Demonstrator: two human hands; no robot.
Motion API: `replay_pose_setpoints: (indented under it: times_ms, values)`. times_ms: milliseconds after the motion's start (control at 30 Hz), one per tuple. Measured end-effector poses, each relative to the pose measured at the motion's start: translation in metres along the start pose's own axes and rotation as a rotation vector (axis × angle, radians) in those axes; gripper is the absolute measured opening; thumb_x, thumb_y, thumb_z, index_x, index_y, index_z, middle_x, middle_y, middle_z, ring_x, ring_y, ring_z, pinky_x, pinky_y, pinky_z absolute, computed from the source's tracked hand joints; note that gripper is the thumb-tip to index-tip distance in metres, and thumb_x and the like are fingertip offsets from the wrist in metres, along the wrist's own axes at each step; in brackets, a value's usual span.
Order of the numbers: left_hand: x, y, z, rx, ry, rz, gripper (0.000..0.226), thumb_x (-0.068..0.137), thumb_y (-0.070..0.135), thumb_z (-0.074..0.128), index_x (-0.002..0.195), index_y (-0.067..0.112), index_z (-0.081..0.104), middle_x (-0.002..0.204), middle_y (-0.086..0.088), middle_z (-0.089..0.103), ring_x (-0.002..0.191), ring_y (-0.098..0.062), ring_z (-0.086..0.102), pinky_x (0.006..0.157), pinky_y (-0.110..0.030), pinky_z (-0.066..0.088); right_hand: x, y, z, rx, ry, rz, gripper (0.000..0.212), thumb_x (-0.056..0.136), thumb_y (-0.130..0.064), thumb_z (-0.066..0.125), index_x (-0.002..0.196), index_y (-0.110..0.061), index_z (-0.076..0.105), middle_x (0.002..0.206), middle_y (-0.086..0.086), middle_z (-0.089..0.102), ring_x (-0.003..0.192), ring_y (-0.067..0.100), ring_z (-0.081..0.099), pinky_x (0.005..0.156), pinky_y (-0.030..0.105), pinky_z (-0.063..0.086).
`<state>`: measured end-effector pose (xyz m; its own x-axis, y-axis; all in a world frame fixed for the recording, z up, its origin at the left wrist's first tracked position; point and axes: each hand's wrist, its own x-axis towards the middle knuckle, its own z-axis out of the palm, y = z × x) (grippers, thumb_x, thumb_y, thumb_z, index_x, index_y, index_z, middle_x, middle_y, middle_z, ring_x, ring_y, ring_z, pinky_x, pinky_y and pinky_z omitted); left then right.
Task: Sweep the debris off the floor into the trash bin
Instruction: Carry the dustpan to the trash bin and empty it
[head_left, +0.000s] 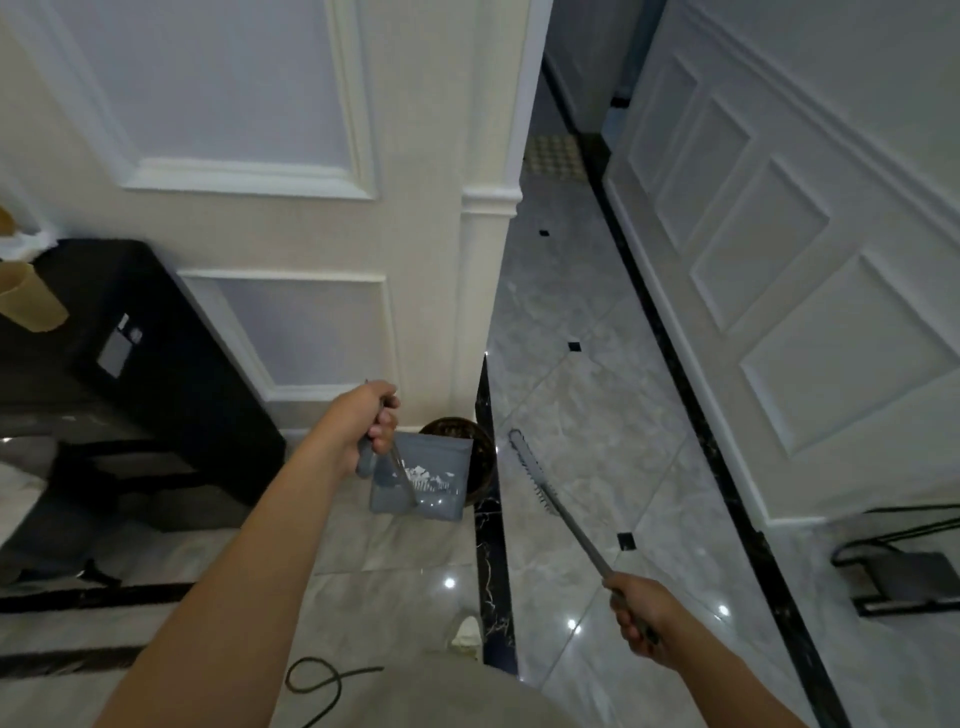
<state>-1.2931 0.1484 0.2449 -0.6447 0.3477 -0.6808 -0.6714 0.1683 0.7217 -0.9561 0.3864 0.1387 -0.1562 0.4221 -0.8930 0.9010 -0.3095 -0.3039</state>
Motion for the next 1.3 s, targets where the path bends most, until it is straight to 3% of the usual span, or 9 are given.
replay_pose_setpoints:
  times_ms: [200, 367, 500, 600, 700, 800, 967, 1167, 1300]
  values:
    - [0.027, 0.009, 0.041, 0.226, 0.025, 0.049, 0.028, 0.105, 0.026, 0.053, 0.079, 0.018, 0.044, 0.044, 0.006, 0.034, 0.032, -0.008, 0.023, 0.034, -0.016, 0.019, 0.022, -0.049, -0.042, -0.032, -0.004, 0.005, 0.056, 0.102, -0.027, 0.054, 0.048, -0.017, 0.04, 0.047, 0.004, 0.036, 0.031, 0.016, 0.031, 0.038, 0.015, 0.021]
    - [0.041, 0.002, 0.06, 0.447, 0.054, 0.123, 0.03, 0.105, 0.034, 0.055, 0.083, 0.014, 0.052, 0.041, 0.005, 0.044, 0.034, -0.013, 0.032, 0.039, -0.022, 0.026, 0.043, -0.078, -0.057, -0.034, -0.034, -0.001, 0.054, 0.101, -0.027, 0.054, 0.05, -0.018, 0.039, 0.047, 0.004, 0.036, 0.033, 0.016, 0.029, 0.039, 0.016, 0.02]
    - [0.045, -0.015, 0.091, 0.663, 0.019, 0.181, 0.024, 0.104, 0.033, 0.057, 0.089, 0.014, 0.057, 0.053, -0.004, 0.05, 0.031, -0.011, 0.037, 0.034, -0.021, 0.028, 0.067, -0.098, -0.076, -0.08, -0.088, 0.007, 0.054, 0.102, -0.028, 0.053, 0.05, -0.018, 0.039, 0.047, 0.005, 0.035, 0.033, 0.017, 0.027, 0.037, 0.017, 0.021]
    - [0.049, -0.036, 0.119, 0.848, 0.046, 0.217, 0.024, 0.103, 0.036, 0.06, 0.098, 0.013, 0.061, 0.067, -0.006, 0.056, 0.042, -0.012, 0.048, 0.035, -0.021, 0.035, 0.083, -0.11, -0.096, -0.146, -0.149, -0.001, 0.051, 0.102, -0.029, 0.054, 0.054, -0.017, 0.042, 0.048, 0.005, 0.038, 0.034, 0.018, 0.029, 0.038, 0.017, 0.023]
    - [0.051, -0.056, 0.146, 0.994, 0.081, 0.229, 0.036, 0.104, 0.04, 0.058, 0.111, 0.005, 0.067, 0.086, -0.002, 0.062, 0.067, -0.017, 0.062, 0.053, -0.015, 0.044, 0.096, -0.12, -0.12, -0.214, -0.171, -0.016, 0.047, 0.1, -0.031, 0.055, 0.056, -0.017, 0.043, 0.048, 0.004, 0.038, 0.035, 0.017, 0.03, 0.04, 0.016, 0.022]
    - [0.055, -0.076, 0.165, 1.113, 0.113, 0.2, 0.041, 0.103, 0.046, 0.054, 0.114, 0.01, 0.07, 0.11, -0.003, 0.071, 0.101, -0.022, 0.066, 0.085, -0.028, 0.049, 0.11, -0.128, -0.14, -0.248, -0.195, -0.029, 0.047, 0.1, -0.032, 0.054, 0.057, -0.017, 0.044, 0.049, 0.004, 0.038, 0.037, 0.017, 0.029, 0.042, 0.017, 0.021]
    - [0.053, -0.103, 0.209, 1.211, 0.136, 0.172, 0.032, 0.104, 0.039, 0.055, 0.103, 0.009, 0.065, 0.11, -0.013, 0.069, 0.102, -0.027, 0.065, 0.077, -0.029, 0.043, 0.127, -0.136, -0.167, -0.309, -0.22, -0.051, 0.05, 0.101, -0.029, 0.053, 0.053, -0.017, 0.043, 0.049, 0.005, 0.039, 0.036, 0.017, 0.031, 0.04, 0.017, 0.023]
    - [0.045, -0.144, 0.261, 1.45, 0.059, 0.046, 0.038, 0.104, 0.039, 0.047, 0.124, 0.012, 0.064, 0.126, -0.014, 0.068, 0.115, -0.035, 0.066, 0.095, -0.044, 0.055, 0.142, -0.128, -0.187, -0.318, -0.255, -0.055, 0.054, 0.102, -0.026, 0.052, 0.049, -0.018, 0.039, 0.048, 0.005, 0.035, 0.034, 0.016, 0.028, 0.04, 0.017, 0.02]
    - [0.038, -0.165, 0.283, 1.617, -0.041, -0.035, 0.039, 0.104, 0.033, 0.047, 0.129, 0.009, 0.065, 0.128, -0.017, 0.068, 0.115, -0.036, 0.067, 0.095, -0.046, 0.057, 0.151, -0.123, -0.191, -0.318, -0.263, -0.066, 0.05, 0.101, -0.023, 0.052, 0.052, -0.018, 0.041, 0.048, 0.006, 0.035, 0.035, 0.015, 0.028, 0.041, 0.017, 0.02]
